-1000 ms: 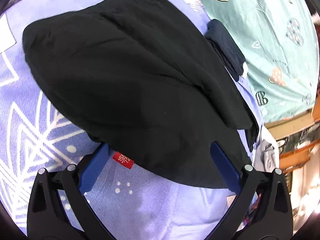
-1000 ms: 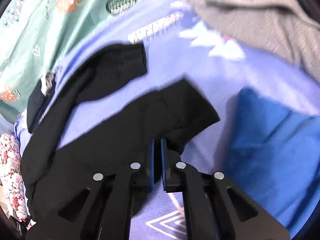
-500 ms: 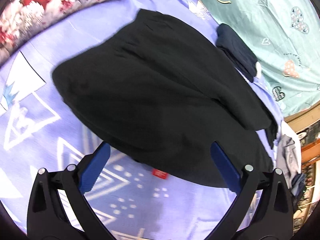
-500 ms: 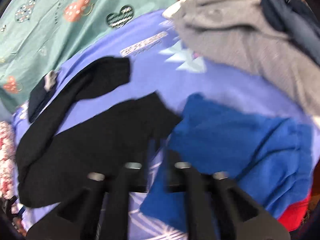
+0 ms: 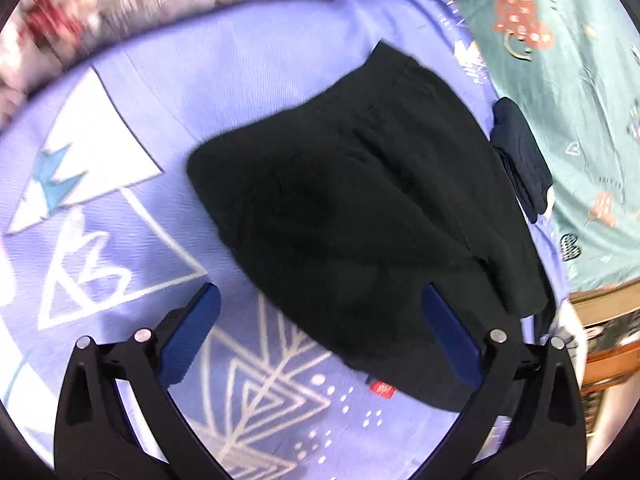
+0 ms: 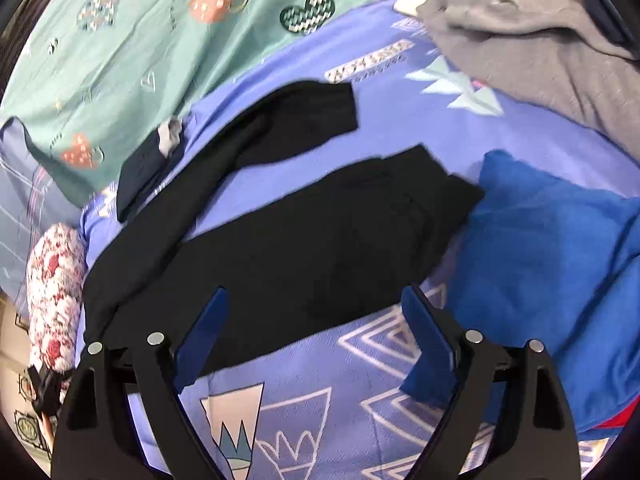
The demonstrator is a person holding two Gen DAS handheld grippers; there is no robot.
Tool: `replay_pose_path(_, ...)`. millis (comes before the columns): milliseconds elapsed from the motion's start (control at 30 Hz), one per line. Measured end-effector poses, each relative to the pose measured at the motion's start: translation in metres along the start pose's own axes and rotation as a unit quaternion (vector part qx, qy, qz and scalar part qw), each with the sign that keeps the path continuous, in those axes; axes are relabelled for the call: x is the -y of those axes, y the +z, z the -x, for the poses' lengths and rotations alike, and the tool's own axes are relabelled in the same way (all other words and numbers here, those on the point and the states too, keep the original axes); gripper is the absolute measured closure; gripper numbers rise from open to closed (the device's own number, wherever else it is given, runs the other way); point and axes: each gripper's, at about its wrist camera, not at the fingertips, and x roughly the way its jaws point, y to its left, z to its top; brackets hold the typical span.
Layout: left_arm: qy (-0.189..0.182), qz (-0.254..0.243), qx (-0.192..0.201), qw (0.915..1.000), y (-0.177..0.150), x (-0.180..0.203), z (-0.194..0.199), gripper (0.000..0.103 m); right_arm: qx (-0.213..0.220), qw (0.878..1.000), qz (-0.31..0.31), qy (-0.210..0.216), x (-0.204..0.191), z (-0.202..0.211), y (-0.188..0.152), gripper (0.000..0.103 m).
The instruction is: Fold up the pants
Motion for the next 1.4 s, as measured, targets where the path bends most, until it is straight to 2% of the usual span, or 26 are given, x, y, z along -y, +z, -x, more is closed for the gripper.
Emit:
replay_pose_path(200,0.033,-0.032,0.019,0.9987,0.018,0.017,-0.017,0.003,-0.043,0.999,-0.022,0.004,0.003,-0.020,-0.006,0.014)
replay_pose_path(233,0.042,-0.038,0.024,0.9981,0.018,0.020,-0.018,0.009,-0.043,0.999,-0.021,-0.006,0.003,-0.023,-0.005,0.014)
replay_pose_path(267,0.067,-0.052,0.034,0.9958,0.017,0.026,-0.019,0.040,-0.044,0.999,-0.023,-0.016,0.004,-0.026,-0.004,0.014)
replay_pose_path(300,0.074,-0.064,0.034,0.9946,0.016,0.029,-0.020,0.063,-0.044,0.998,-0.024,-0.029,0.006,-0.029,-0.001,0.015)
replay_pose_path(333,0.056,-0.076,0.012,0.9954,0.016,0.032,-0.026,0.083,-0.044,0.998,-0.025,-0.040,0.009,-0.031,0.001,0.015)
replay_pose_path(433,0.064,-0.084,0.016,0.9943,0.013,0.038,-0.026,0.083,-0.047,0.996,-0.031,-0.064,0.015,-0.040,0.009,0.020)
replay_pose_path(533,0.059,-0.083,0.017,0.9947,0.012,0.036,-0.025,0.084,-0.041,0.995,-0.039,-0.087,0.019,-0.050,0.016,0.031)
replay_pose_path(633,0.050,-0.081,0.016,0.9953,0.009,0.030,-0.022,0.085,-0.037,0.993,-0.053,-0.096,0.027,-0.061,0.027,0.049)
replay_pose_path(700,0.047,-0.081,0.016,0.9954,0.007,0.027,-0.018,0.086,-0.032,0.993,-0.057,-0.095,0.031,-0.063,0.033,0.075)
replay_pose_path(767,0.047,-0.080,0.016,0.9956,0.005,0.025,-0.016,0.087,-0.031,0.994,-0.073,-0.075,0.037,-0.063,0.038,0.091)
replay_pose_path(867,0.048,-0.076,0.016,0.9958,0.007,0.028,-0.014,0.088,-0.013,0.995,-0.084,-0.056,0.038,-0.053,0.040,0.095)
replay_pose_path(1033,0.030,-0.094,0.045,0.9941,0.011,0.044,0.011,0.090,0.049,0.998,-0.023,-0.037,0.009,-0.005,0.051,0.096)
replay_pose_path(1167,0.007,-0.099,0.064,0.9930,0.006,0.049,0.038,0.090,0.062,0.997,0.013,-0.041,-0.006,0.027,0.047,0.096)
replay_pose_path(1300,0.005,-0.102,0.073,0.9921,-0.008,0.040,0.058,0.090,0.033,0.997,0.036,-0.066,0.002,0.029,0.028,0.096)
replay_pose_path(1400,0.032,-0.108,0.057,0.9920,-0.014,0.030,0.051,0.090,-0.047,0.992,0.056,-0.100,0.021,0.000,0.009,0.093)
